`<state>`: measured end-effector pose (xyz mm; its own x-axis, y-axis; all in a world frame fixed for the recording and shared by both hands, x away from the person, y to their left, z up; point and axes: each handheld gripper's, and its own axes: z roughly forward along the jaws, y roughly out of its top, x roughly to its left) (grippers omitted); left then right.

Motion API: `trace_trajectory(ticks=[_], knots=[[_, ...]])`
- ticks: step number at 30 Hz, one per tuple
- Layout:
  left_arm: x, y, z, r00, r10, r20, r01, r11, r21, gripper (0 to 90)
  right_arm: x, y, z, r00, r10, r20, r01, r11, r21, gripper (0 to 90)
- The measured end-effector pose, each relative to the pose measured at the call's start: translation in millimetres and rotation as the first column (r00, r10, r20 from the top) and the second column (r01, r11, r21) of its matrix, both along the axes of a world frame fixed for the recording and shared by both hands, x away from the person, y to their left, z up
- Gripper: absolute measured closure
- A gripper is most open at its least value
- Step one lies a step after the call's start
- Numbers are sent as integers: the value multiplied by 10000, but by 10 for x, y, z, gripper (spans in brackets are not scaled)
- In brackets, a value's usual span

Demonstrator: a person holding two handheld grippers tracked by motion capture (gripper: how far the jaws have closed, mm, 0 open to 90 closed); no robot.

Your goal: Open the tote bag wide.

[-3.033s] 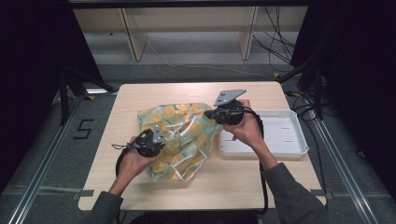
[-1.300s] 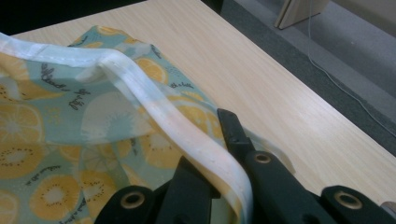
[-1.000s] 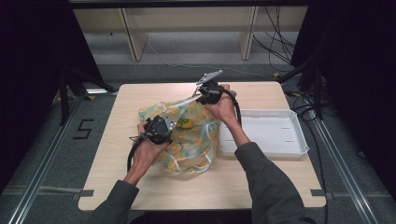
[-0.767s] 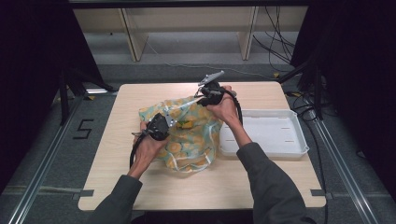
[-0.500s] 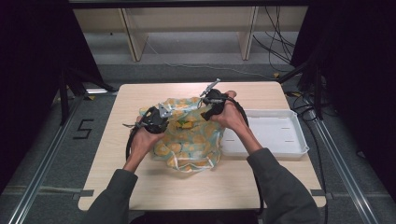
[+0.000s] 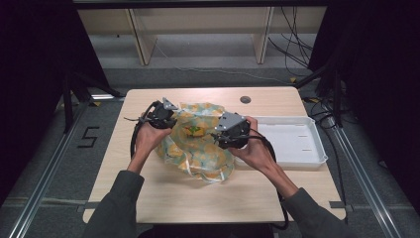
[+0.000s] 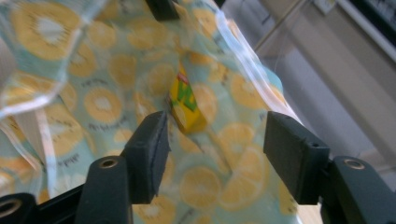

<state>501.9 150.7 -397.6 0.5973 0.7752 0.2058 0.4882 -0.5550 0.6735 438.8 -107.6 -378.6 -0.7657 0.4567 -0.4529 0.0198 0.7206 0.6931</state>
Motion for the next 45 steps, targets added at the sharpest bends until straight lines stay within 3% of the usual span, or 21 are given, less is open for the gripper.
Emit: trace_trajectory(ticks=[1,4,8,10,11,13,19,21,22,23,24,27,30,31,32,33,36,40,42,43,45], knots=[[9,9,7,10000,33,-7,-33,10000,-10,896,-14,25,-18,9989,384,-282,-381,9992,116,425],[45,37,22,9998,-15,173,16,10000,-92,896,12,55,-80,9980,-321,-536,300,9988,-397,369],[51,49,19,9998,-107,173,109,9998,-161,896,407,45,-327,9884,-1241,-880,1124,9855,-1273,270],[39,42,13,10000,74,-42,-75,9996,-280,895,489,37,-375,9875,-1326,-852,1207,9839,-1321,259],[75,61,15,9997,-188,178,190,9997,-143,895,642,41,-473,9834,-1414,-1136,1248,9820,-1418,250],[83,62,6,9999,-110,113,113,9997,-230,895,677,50,-496,9840,-1345,-1167,1163,9817,-1508,255],[124,110,-50,9999,-75,114,82,9978,-660,895,833,208,-573,9918,-1009,-788,833,9760,-2011,523],[127,115,-58,9999,-85,147,95,9975,-700,895,849,225,-583,9923,-1015,-714,846,9741,-2099,542],[124,122,-69,9999,-89,146,98,9977,-675,895,899,232,-592,9953,-724,-646,546,9685,-2431,680],[124,122,-69,9999,-89,146,98,9977,-675,894,899,232,-592,9953,-724,-646,546,9685,-2431,680],[124,136,-88,9998,-141,158,151,9976,-680,895,919,231,-606,9963,-617,-604,458,9707,-2357,815],[121,157,-99,9997,-174,173,187,9966,-803,895,941,227,-618,9956,-575,-739,407,9765,-2118,892],[119,192,-119,9997,-38,258,61,9958,-913,895,955,222,-598,9893,-456,-1386,234,9872,-1578,852],[127,220,-118,9998,-59,170,74,9962,-867,895,929,236,-581,9887,-419,-1438,204,9887,-1483,697],[125,232,-115,9999,-23,135,35,9958,-911,895,902,249,-579,9887,-350,-1458,157,9912,-1315,632],[129,240,-117,9998,-4,175,22,9949,-1013,895,875,256,-573,9803,-318,-1948,86,9929,-1189,566],[138,242,-118,9998,27,219,-3,9941,-1085,894,828,289,-597,9851,-186,-1711,-16,9931,-1176,488],[138,222,-109,9998,-111,194,131,9943,-1060,894,849,369,-667,9900,-803,-1156,610,9849,-1620,629],[138,215,-111,9998,-61,211,84,9936,-1123,893,869,372,-667,9917,-680,-1095,490,9846,-1677,693],[143,220,-108,9996,-112,243,138,9936,-1120,893,886,392,-654,9921,-630,-1089,459,9871,-1534,809],[142,233,-111,9997,-69,248,100,9920,-1260,893,907,377,-618,9945,-576,-879,438,9874,-1522,897]])
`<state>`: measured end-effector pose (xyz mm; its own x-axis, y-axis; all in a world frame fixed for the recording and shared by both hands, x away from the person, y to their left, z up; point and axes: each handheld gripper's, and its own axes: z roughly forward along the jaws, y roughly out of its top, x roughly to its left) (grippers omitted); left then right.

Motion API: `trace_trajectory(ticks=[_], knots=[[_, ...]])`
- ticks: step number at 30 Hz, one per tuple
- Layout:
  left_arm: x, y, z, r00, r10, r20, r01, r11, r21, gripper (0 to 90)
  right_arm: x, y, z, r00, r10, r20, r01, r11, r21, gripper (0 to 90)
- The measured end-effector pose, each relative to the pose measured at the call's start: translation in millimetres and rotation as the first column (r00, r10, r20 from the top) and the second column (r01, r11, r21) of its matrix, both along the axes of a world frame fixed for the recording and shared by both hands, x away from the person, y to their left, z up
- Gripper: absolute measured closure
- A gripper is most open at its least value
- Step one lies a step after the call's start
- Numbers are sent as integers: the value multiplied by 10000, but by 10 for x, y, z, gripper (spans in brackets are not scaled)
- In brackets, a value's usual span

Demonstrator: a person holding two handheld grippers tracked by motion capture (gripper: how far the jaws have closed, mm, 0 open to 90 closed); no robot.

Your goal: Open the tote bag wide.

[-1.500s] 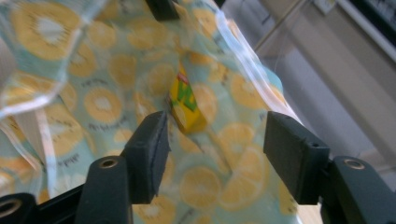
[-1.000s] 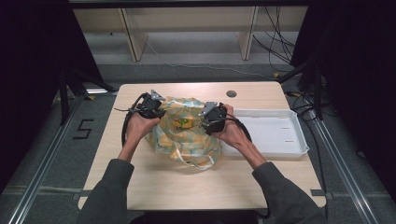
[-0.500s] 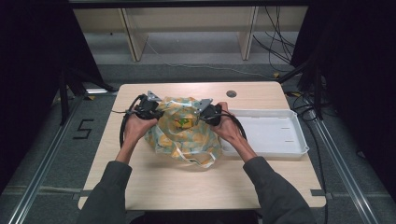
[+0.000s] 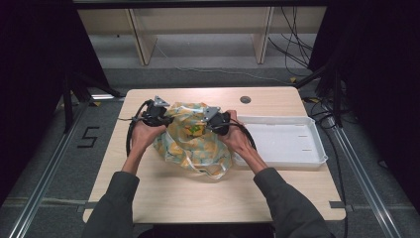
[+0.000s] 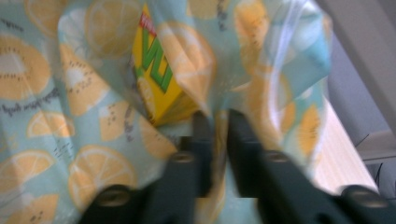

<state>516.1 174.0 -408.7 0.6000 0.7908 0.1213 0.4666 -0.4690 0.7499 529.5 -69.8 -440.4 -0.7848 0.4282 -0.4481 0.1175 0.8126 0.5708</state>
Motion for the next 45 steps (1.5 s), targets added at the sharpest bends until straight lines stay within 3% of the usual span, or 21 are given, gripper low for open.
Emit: trace_trajectory(ticks=[2,5,9,10,11,15,17,22,24,28,29,32,36,38,40,43,44,45], knots=[[6,24,5,9999,44,125,-43,10000,-81,893,23,-14,50,10000,-45,31,44,9997,233,900],[14,33,1,9996,11,282,-12,10000,42,894,100,-34,127,9983,-235,529,221,9994,270,900],[20,49,-6,9983,160,552,-158,9999,-43,893,240,24,177,9979,-469,453,429,9955,851,900],[20,49,-6,9983,160,552,-158,9999,-43,894,258,43,182,9979,-458,467,416,9952,886,900],[30,97,-11,9985,187,506,-198,9996,222,893,277,70,189,9980,-429,464,384,9948,946,900],[36,164,-49,9977,489,476,-504,9983,293,894,339,127,210,9978,-388,538,333,9943,1011,900],[54,214,-138,9970,668,394,-688,9963,520,894,405,174,194,9985,-435,323,395,9926,1151,899],[100,266,-314,9958,875,270,-885,9953,382,895,487,202,121,9967,-805,45,794,9898,1187,800],[103,261,-386,9960,887,128,-892,9950,455,895,522,170,111,9955,-945,-97,949,9853,1420,709],[95,241,-464,9956,939,1,-938,9946,444,895,549,89,108,9912,-1293,-297,1324,9792,1539,637],[104,230,-490,9955,944,-2,-943,9946,434,895,566,13,111,9883,-1426,-542,1497,9747,1660,598],[116,192,-532,9954,957,-65,-953,9941,518,895,574,-42,97,9862,-1522,-645,1598,9776,1368,565],[119,176,-587,9967,805,-137,-795,9951,580,895,542,-76,70,9870,-1409,-776,1494,9817,1180,560],[107,165,-660,9957,876,-299,-860,9950,509,895,510,-105,37,9806,-1397,-1376,1530,9840,914,546],[101,160,-690,9956,846,-405,-824,9951,537,895,483,-109,23,9817,-1408,-1285,1524,9846,856,542],[92,148,-743,9957,751,-535,-722,9959,549,895,431,-142,-3,9821,-1294,-1368,1458,9824,1168,504],[87,144,-762,9961,736,-486,-711,9961,522,895,393,-171,11,9763,-1451,-1607,1693,9743,1487,472],[78,143,-783,9961,696,-539,-668,9964,531,894,380,-185,25,9767,-1407,-1623,1657,9743,1525,460]])
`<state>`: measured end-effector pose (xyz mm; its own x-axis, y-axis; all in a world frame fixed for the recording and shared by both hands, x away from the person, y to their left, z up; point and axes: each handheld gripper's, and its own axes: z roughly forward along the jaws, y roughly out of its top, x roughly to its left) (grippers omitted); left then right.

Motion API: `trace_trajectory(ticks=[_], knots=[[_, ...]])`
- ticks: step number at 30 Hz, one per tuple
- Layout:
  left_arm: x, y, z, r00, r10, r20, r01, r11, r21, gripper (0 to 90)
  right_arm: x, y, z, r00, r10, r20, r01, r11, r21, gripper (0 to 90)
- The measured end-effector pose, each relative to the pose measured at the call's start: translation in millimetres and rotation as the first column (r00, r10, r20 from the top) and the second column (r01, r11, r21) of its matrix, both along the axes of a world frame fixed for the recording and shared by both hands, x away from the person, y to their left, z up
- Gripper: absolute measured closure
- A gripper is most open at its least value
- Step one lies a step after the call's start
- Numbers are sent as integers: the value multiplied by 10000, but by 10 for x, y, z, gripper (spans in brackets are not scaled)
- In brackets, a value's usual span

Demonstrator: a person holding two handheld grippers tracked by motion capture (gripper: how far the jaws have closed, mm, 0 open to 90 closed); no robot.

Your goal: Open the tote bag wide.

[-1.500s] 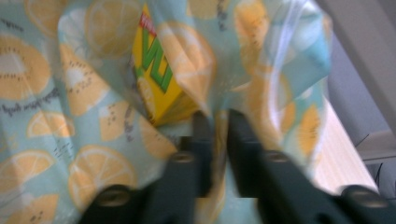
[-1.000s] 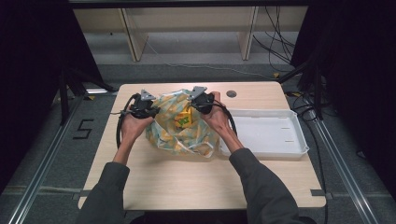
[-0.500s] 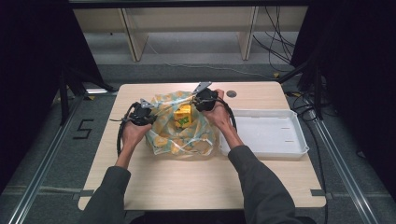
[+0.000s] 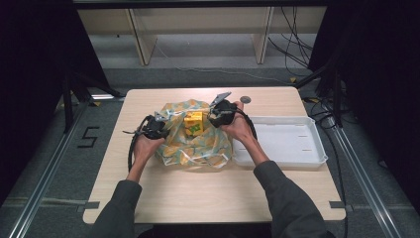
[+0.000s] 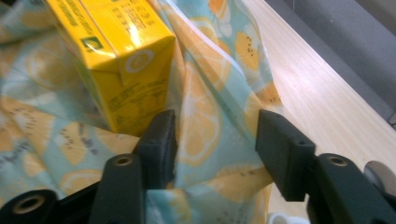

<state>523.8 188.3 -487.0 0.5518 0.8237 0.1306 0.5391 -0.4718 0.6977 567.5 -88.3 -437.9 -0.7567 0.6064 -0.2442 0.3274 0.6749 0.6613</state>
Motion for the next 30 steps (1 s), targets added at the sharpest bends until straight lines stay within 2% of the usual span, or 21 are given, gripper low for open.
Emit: trace_trajectory(ticks=[4,5,6,7,8,9,10,12,13,14,15,17,19,20,22,23,24,25,26,28,30], knots=[[-9,13,-34,10000,34,-80,-34,10000,2,894,-76,-40,50,10000,-65,4,65,9986,527,461],[-5,21,-45,10000,-18,-17,18,10000,81,894,-76,-40,50,10000,-65,4,65,9986,527,461],[-14,20,-57,9998,22,-188,-21,10000,25,894,-91,-47,52,10000,-68,-55,71,9980,622,467],[-19,14,-70,9998,90,-184,-91,9999,-54,894,-81,-71,32,9998,-125,-131,132,9984,543,509],[-23,15,-73,9998,90,-200,-90,10000,-28,894,-81,-71,32,9998,-125,-131,132,9984,543,509],[-19,25,-77,9999,-8,-133,10,10000,91,894,-64,-84,16,9999,-164,-53,167,9989,445,562],[-28,27,-94,9998,70,-202,-70,10000,-13,894,-25,-116,-45,9984,-423,-362,434,9986,309,640],[-28,39,-103,9999,27,-160,-25,10000,94,894,14,-140,-87,9977,-453,-504,469,9984,300,712],[-28,39,-103,9999,27,-160,-25,10000,94,894,25,-146,-106,9973,-435,-598,447,9988,192,736],[-26,64,-102,9993,-49,-377,62,9994,331,894,35,-135,-137,9973,-413,-615,423,9990,151,762],[-25,66,-115,9994,11,-333,-1,9995,301,893,38,-115,-167,9963,-359,-775,381,9989,278,777],[-27,74,-128,9987,65,-500,-53,9997,246,894,59,-87,-212,9964,-365,-768,361,9993,-70,804],[-36,81,-139,9987,100,-493,-86,9996,281,894,66,-76,-229,9966,-284,-774,273,9995,-148,805],[-45,93,-167,9989,72,-460,-47,9985,542,894,73,-40,-247,9936,-325,-1079,299,9992,-252,805],[-50,116,-177,9987,36,-508,-1,9977,682,894,81,-31,-257,9944,-277,-1015,243,9991,-347,802],[-64,129,-189,9983,148,-571,-117,9985,536,894,75,-10,-280,9933,-401,-1085,369,9988,-312,791],[-73,149,-189,9987,19,-502,9,9985,556,893,70,10,-302,9896,-562,-1324,529,9982,-282,737],[-86,145,-181,9986,29,-523,1,9983,579,893,79,11,-307,9910,-460,-1260,411,9983,-411,709],[-95,146,-174,9988,-52,-496,85,9978,664,893,75,21,-315,9882,-508,-1447,461,9983,-355,666],[-113,144,-170,9990,-53,-451,81,9981,610,890,85,7,-317,9888,-707,-1313,646,9967,-499,579],[-120,156,-168,9990,-45,-443,72,9982,596,887,85,-3,-307,9915,-501,-1199,465,9984,-326,554]])
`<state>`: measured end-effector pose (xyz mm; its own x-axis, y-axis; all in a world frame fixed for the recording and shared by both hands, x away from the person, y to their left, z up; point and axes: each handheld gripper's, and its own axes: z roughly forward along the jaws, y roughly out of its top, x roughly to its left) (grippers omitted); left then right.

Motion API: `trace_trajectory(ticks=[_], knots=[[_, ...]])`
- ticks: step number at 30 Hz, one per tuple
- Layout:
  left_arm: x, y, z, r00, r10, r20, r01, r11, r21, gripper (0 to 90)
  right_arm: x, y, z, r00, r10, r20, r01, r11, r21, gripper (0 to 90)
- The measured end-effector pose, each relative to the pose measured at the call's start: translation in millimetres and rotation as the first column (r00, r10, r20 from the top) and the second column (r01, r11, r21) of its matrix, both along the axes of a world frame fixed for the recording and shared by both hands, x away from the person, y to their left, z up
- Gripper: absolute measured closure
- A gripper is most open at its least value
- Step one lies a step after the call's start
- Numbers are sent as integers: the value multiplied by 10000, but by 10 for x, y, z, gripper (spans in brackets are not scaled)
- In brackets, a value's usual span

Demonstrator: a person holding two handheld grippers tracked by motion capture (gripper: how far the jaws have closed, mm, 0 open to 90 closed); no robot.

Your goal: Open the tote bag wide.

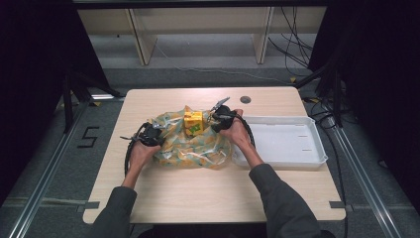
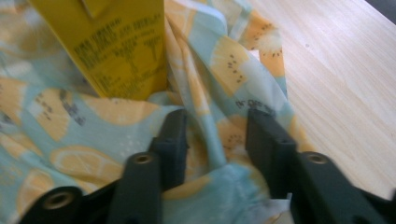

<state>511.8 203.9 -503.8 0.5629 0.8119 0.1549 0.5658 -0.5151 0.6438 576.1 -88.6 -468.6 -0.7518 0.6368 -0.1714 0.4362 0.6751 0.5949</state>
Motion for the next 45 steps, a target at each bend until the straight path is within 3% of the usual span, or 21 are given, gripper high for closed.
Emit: trace_trajectory(ticks=[1,2,5,8,10,11,17,19,22,24,25,26,28,31,33,34,36,37,39,40,45], knots=[[-7,15,9,9999,102,-138,-104,9999,-101,887,-51,16,27,9995,-292,-132,295,9991,289,533],[-15,45,23,10000,85,-43,-86,9998,-180,884,-114,6,73,9989,-314,352,299,9987,417,526],[-50,88,36,9999,166,36,-164,9990,-412,879,-197,-57,161,9982,-258,532,249,9995,184,597],[-67,128,32,9992,398,20,-395,9959,-809,878,-245,-105,156,9994,8,341,-2,9999,-163,749],[-61,156,45,9996,256,-142,-264,9981,-565,875,-244,-109,148,9999,98,76,-96,9996,-249,770],[-49,138,21,9988,498,-16,-497,9949,-874,873,-218,-96,88,9998,165,-61,-169,9975,-693,800],[-49,104,32,9989,459,115,-447,9949,-902,826,-202,-25,11,9995,68,-302,-105,9921,-1252,798],[-61,123,56,9997,208,-102,-215,9962,-845,753,-245,3,34,10000,-65,-48,58,9927,-1205,669],[-109,116,120,10000,71,66,-66,9968,-794,650,-263,-32,111,9994,-274,203,286,9974,-659,542],[-163,110,217,9990,164,413,-121,9947,-1025,603,-258,-60,144,9988,-312,378,333,9979,-559,498],[-203,106,264,9986,334,414,-283,9926,-1181,519,-295,-101,237,9969,-516,590,505,9985,208,444],[-243,120,352,9978,401,531,-332,9918,-1237,491,-300,-121,274,9968,-441,672,408,9980,488,422],[-290,126,438,9974,372,614,-284,9901,-1376,461,-349,-132,338,9970,-604,485,532,9891,1373,390],[-363,112,512,9952,496,845,-353,9861,-1624,405,-404,-164,454,9972,-555,509,451,9816,1858,365],[-505,130,621,9955,244,912,-90,9862,-1650,385,-428,-161,506,9975,-593,392,489,9725,2275,347],[-558,115,635,9942,377,1008,-169,9798,-1990,378,-437,-175,549,9987,-493,163,444,9736,2238,339],[-604,126,659,9951,202,973,-15,9820,-1890,361,-441,-158,550,9980,-577,243,499,9676,2474,337],[-653,94,657,9954,295,916,-77,9731,-2304,361,-442,-155,564,9986,-485,188,422,9675,2494,335],[-769,101,676,9970,-10,779,181,9754,-2197,341,-443,-118,561,9988,-453,201,386,9655,2576,317],[-810,89,667,9972,221,718,-40,9700,-2432,338,-446,-107,561,9992,-375,157,323,9668,2533,307],[-1025,149,637,9982,88,593,28,9811,-1933,297,-434,-45,537,9993,-345,-125,366,9622,2698,289]])
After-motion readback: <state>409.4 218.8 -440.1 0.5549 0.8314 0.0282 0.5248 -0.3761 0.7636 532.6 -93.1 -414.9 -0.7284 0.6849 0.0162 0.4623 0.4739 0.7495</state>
